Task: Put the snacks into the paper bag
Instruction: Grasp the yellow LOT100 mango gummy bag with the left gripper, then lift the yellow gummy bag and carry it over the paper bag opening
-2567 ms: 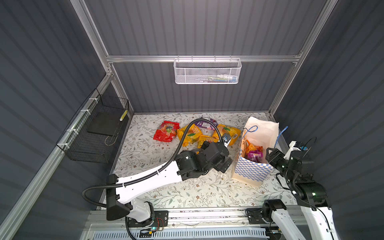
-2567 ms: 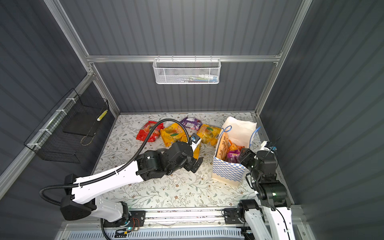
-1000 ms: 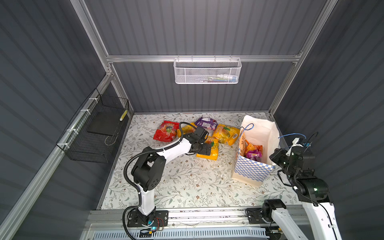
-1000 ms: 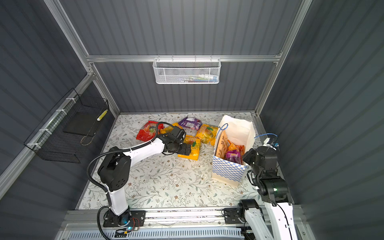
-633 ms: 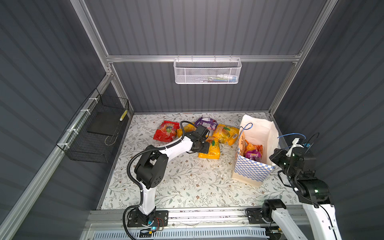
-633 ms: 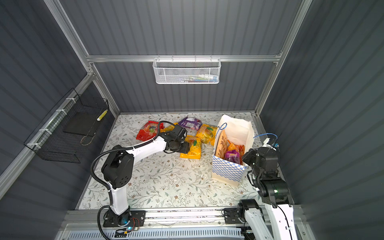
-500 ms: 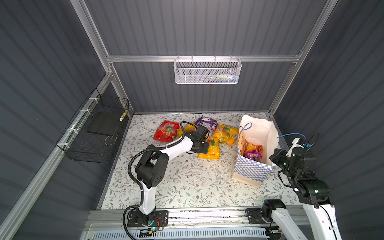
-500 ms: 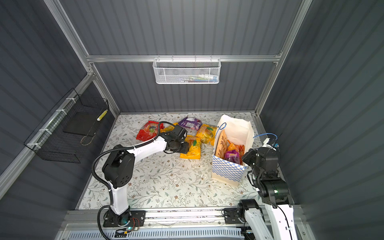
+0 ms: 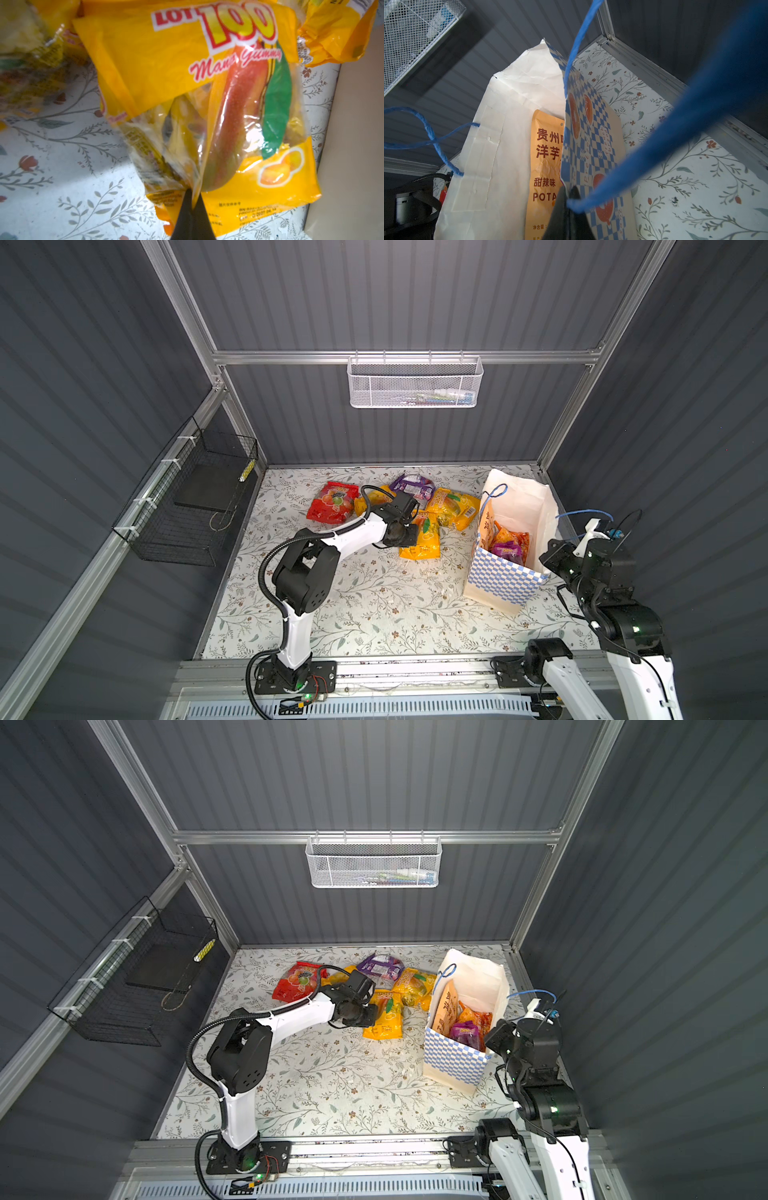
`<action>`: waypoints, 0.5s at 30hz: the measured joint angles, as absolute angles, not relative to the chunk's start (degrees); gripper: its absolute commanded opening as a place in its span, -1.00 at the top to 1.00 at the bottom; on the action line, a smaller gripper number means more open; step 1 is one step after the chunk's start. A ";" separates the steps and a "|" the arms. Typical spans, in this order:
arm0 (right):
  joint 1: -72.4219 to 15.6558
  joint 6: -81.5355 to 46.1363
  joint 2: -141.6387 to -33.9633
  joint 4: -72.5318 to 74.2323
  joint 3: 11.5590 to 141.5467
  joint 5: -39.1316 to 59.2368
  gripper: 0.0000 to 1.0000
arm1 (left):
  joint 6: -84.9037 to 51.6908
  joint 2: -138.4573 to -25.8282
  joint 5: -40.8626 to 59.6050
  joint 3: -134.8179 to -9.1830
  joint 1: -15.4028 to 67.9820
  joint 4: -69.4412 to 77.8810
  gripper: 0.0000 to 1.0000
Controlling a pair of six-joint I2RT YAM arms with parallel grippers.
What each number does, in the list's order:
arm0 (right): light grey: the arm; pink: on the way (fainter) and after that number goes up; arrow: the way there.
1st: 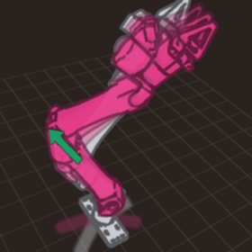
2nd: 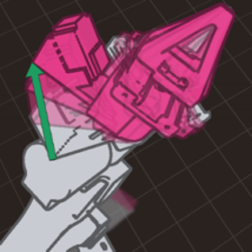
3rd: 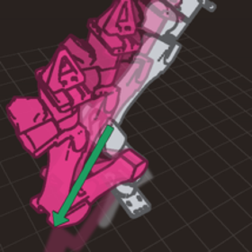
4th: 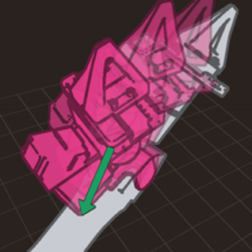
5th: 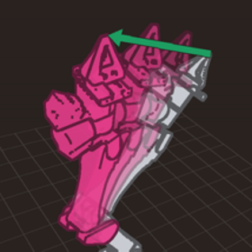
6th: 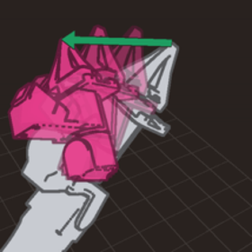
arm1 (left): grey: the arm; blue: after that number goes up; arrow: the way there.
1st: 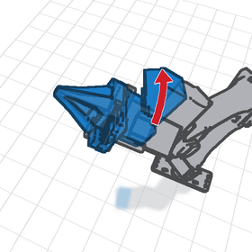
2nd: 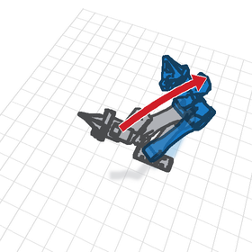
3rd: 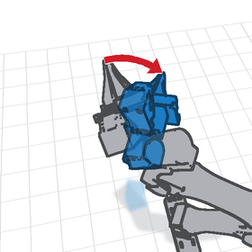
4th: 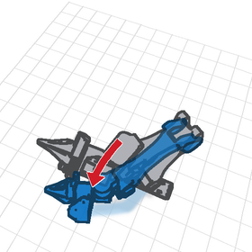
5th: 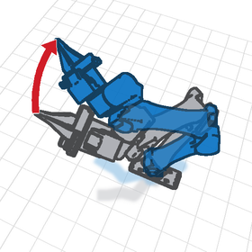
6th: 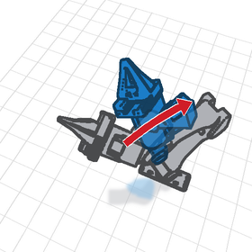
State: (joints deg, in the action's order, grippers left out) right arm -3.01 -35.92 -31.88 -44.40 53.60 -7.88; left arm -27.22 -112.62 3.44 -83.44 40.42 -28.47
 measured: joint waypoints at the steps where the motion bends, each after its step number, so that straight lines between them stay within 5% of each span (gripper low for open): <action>1: -2.98 -35.94 -31.79 -44.40 53.58 -7.68 1.00 | -27.22 -112.46 3.40 -83.44 40.34 -28.62 1.00; 15: -2.98 -35.53 -31.14 -44.07 53.58 -1.13 1.00 | -28.77 -91.02 5.85 -72.71 40.12 -29.28 1.00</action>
State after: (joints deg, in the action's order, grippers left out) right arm -2.98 -35.53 -31.14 -44.07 53.58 -1.13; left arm -28.77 -91.02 5.85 -72.71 40.12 -29.28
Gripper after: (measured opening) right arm 0.050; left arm 0.050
